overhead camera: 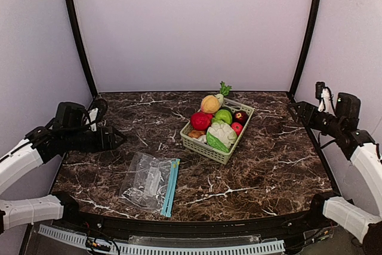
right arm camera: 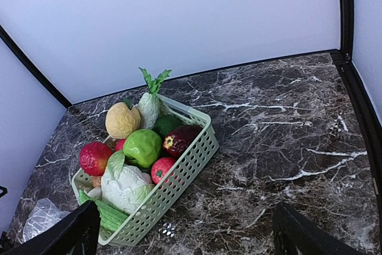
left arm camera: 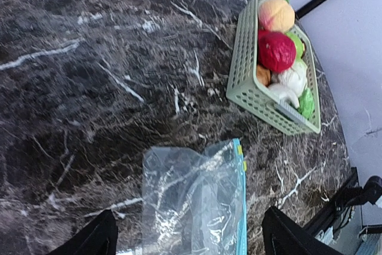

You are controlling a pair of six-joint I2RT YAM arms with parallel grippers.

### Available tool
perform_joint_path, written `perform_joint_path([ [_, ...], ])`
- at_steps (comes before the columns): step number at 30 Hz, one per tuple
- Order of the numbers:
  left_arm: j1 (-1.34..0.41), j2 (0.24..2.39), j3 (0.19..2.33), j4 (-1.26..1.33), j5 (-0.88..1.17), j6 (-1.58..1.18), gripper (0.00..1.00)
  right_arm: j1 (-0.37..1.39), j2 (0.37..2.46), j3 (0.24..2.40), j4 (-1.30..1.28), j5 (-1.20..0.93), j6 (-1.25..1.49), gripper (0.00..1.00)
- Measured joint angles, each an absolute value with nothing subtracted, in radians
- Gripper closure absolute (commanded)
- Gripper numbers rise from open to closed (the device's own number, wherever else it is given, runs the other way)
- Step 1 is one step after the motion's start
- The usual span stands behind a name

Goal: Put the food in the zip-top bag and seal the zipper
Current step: Pick up the zipper food storage bag from the zipper food storage bag.

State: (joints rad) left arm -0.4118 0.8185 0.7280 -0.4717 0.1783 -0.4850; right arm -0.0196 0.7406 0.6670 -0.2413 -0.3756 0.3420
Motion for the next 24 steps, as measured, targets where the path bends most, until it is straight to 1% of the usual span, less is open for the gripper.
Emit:
perform_joint_path([
  [3, -0.513, 0.829, 0.664, -0.457, 0.197, -0.585, 0.24, -0.014, 0.743, 0.666, -0.240, -0.414, 0.342, 0.02],
  [4, -0.542, 0.838, 0.653, -0.449, 0.200, -0.607, 0.27, -0.014, 0.744, 0.665, -0.240, -0.426, 0.342, 0.03],
  [9, -0.667, 0.947, 0.641, -0.389, 0.189, -0.697, 0.34, 0.019, 0.770, 0.665, -0.238, -0.457, 0.342, 0.03],
  [17, -0.704, 1.068, 0.641, -0.352, 0.157, -0.754, 0.39, 0.031, 0.773, 0.653, -0.233, -0.478, 0.342, 0.03],
  [24, -0.711, 1.087, 0.638, -0.315, 0.159, -0.776, 0.42, 0.032, 0.780, 0.649, -0.232, -0.483, 0.342, 0.03],
])
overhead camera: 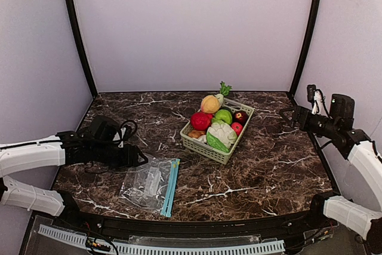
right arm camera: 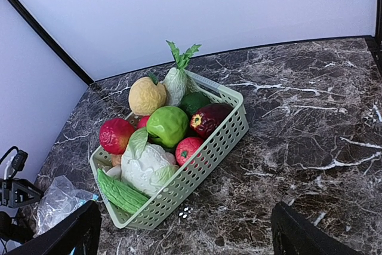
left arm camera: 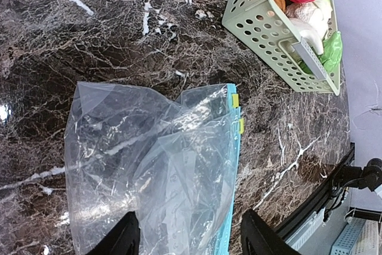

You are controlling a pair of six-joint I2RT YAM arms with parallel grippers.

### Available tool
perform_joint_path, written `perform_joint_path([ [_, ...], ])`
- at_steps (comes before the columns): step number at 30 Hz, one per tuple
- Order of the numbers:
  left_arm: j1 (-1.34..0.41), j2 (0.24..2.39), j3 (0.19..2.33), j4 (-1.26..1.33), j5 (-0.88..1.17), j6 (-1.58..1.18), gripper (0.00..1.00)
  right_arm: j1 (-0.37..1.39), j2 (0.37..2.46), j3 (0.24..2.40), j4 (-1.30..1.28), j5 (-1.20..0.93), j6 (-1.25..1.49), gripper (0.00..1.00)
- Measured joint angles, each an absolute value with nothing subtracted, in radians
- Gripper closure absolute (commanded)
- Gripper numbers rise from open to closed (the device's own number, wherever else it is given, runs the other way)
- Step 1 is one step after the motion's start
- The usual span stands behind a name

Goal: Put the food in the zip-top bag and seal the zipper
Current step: Pick up the zipper food storage bag from the zipper food storage bag.

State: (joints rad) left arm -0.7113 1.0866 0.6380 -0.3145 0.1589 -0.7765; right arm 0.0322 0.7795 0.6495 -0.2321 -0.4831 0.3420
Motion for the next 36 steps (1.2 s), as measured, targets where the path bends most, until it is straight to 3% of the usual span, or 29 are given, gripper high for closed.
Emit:
perform_joint_path([
  [11, -0.712, 1.137, 0.601, -0.269, 0.182, -0.810, 0.48, 0.037, 0.788, 0.648, -0.232, -0.498, 0.342, 0.03],
  [25, -0.712, 1.149, 0.600, -0.202, 0.227, -0.811, 0.97, 0.039, 0.784, 0.648, -0.233, -0.519, 0.348, 0.03],
  [36, -0.714, 1.050, 0.598, 0.012, 0.320, -0.746, 0.99, 0.136, 0.725, 0.741, -0.256, -0.595, 0.413, 0.10],
])
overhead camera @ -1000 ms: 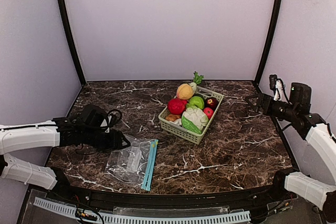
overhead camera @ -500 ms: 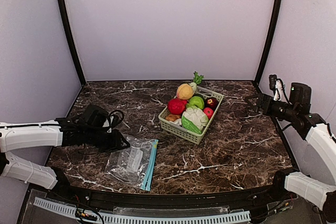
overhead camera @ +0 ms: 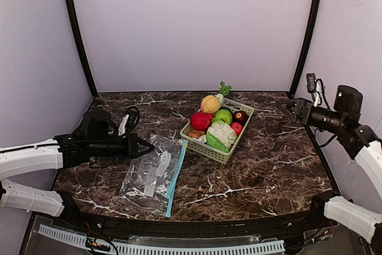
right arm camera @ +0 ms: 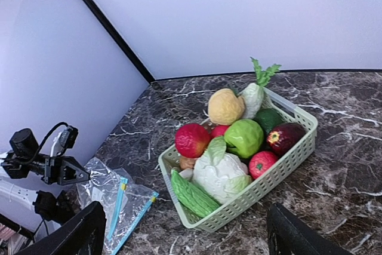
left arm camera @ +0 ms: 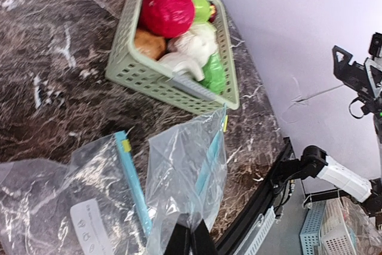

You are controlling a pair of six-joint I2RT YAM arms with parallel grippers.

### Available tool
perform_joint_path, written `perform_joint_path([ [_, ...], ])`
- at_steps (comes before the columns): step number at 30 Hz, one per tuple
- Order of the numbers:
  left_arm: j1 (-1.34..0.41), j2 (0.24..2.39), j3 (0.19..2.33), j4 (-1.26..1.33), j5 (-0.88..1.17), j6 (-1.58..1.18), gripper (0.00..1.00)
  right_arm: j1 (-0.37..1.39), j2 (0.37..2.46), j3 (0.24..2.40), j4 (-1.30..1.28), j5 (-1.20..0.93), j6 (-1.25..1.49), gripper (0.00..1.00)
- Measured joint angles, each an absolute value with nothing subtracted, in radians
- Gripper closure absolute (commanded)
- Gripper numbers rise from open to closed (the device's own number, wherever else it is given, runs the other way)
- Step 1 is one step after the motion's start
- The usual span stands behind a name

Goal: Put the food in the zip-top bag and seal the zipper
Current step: Pick up the zipper food storage bag from the zipper food storage bag.

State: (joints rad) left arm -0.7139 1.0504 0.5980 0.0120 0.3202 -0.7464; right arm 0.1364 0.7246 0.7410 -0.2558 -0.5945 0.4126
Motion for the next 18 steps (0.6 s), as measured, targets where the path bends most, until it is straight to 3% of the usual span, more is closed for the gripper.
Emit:
perform_joint_path([
  [10, -0.716, 1.061, 0.620, 0.368, 0.433, -0.762, 0.99, 0.398, 0.799, 0.792, -0.134, -0.630, 0.506, 0.22],
  [18, -0.716, 1.105, 0.653, 0.583, 0.482, -0.820, 0.99, 0.637, 0.969, 0.827, 0.029, -0.618, 0.556, 0.38],
])
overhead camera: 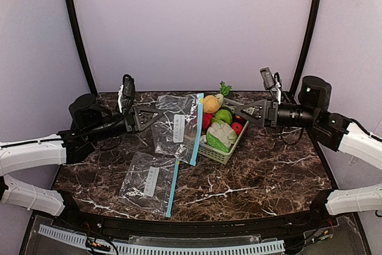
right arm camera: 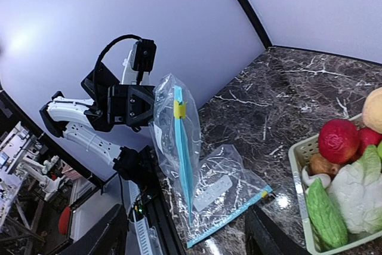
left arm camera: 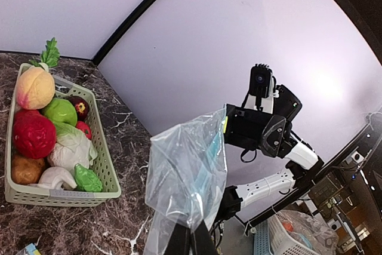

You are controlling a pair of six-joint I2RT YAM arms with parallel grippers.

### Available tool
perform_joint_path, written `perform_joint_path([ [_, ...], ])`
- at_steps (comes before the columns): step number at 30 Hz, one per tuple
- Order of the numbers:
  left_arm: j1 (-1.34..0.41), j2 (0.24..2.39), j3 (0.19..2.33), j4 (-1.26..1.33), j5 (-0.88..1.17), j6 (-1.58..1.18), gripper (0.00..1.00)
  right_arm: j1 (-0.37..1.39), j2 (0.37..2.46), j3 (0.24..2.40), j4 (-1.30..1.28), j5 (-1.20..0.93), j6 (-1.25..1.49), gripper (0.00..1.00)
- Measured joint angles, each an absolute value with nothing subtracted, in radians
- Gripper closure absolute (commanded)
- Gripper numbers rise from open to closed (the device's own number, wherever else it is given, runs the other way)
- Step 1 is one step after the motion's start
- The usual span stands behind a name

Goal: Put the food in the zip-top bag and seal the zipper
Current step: Pick up the zipper food storage bag from the zipper food storage bag, then pass from the left arm to the right

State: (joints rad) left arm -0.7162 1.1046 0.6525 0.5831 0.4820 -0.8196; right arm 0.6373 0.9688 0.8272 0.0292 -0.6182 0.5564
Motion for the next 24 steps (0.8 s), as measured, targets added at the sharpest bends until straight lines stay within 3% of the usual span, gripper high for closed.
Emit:
perform_joint_path([
  [7, -0.716, 1.112, 0.653, 0.656, 0.511, -0.856, 0.99, 0.749, 1.143, 0.892, 0.170, -0.606, 0.580, 0.61],
  [14, -0.717, 1.112, 0.653, 0.686, 0.521, -0.878, 0.99, 0.795, 1.250, 0.968, 0.227, -0.606, 0.575, 0.67],
  [18, -0.717, 1.112, 0.653, 0.704, 0.526, -0.891, 0.99, 0.797, 1.265, 0.993, 0.254, -0.605, 0.573, 0.78],
  [24, -0.717, 1.112, 0.648, 0.710, 0.533, -0.902, 0.99, 0.804, 1.293, 1.027, 0.271, -0.605, 0.558, 0.83],
])
